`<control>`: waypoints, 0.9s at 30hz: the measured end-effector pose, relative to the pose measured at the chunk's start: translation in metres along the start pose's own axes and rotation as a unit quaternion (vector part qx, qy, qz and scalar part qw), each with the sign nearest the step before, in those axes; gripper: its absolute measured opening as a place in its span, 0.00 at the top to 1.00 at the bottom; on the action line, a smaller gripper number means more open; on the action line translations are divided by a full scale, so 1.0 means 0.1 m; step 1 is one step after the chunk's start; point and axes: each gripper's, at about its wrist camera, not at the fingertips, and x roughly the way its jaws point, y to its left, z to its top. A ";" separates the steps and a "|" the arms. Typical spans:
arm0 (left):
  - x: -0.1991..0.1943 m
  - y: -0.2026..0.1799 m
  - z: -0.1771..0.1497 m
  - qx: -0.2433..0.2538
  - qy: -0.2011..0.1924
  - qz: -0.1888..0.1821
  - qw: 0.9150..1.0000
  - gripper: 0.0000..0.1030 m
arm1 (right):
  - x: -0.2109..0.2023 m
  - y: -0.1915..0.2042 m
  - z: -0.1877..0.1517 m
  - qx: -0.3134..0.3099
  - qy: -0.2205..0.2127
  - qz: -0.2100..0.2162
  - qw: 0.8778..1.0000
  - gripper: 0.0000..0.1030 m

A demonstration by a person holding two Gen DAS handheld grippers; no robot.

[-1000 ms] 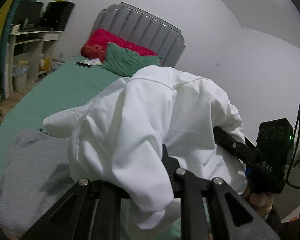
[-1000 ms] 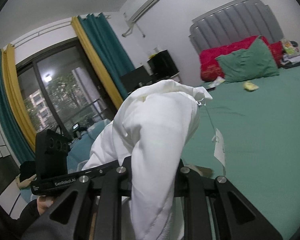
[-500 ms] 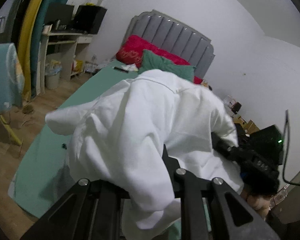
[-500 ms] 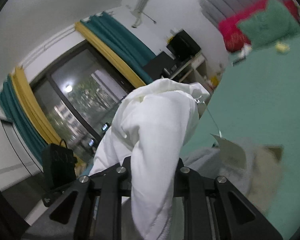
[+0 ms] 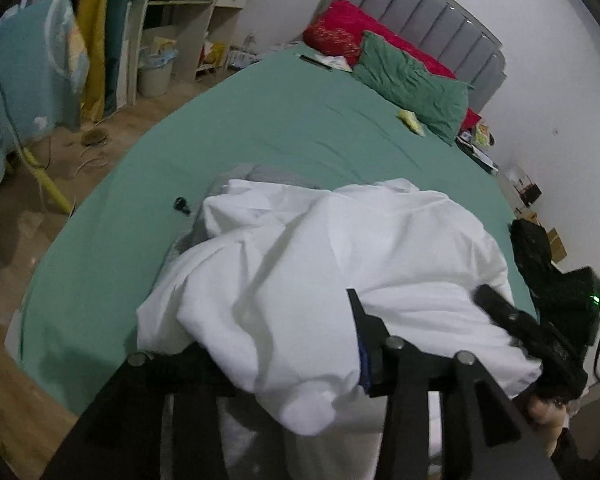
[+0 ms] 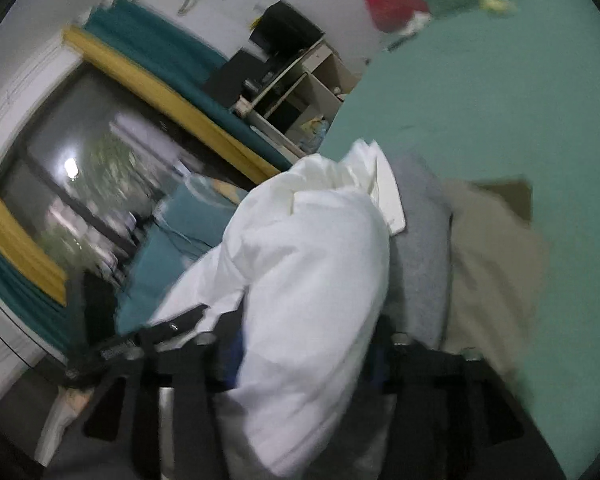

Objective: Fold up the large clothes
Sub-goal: 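Carry the white jacket bundle with the right gripper onto the grey clothes stack, then open the right gripper to release the jacket on the stack and withdraw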

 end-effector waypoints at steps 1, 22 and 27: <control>-0.05 -0.01 0.03 -0.001 -0.006 0.005 1.000 0.59 | -0.10 0.06 0.05 -0.019 -0.019 -0.013 1.000 0.30; -0.05 0.00 -0.24 -0.011 -0.015 0.043 0.999 0.38 | -0.03 0.04 0.21 -0.138 -0.002 -0.132 0.982 0.38; -0.39 -0.09 -0.31 -0.009 -0.058 0.051 0.997 0.38 | -0.25 0.01 0.20 -0.110 0.003 -0.134 0.985 0.29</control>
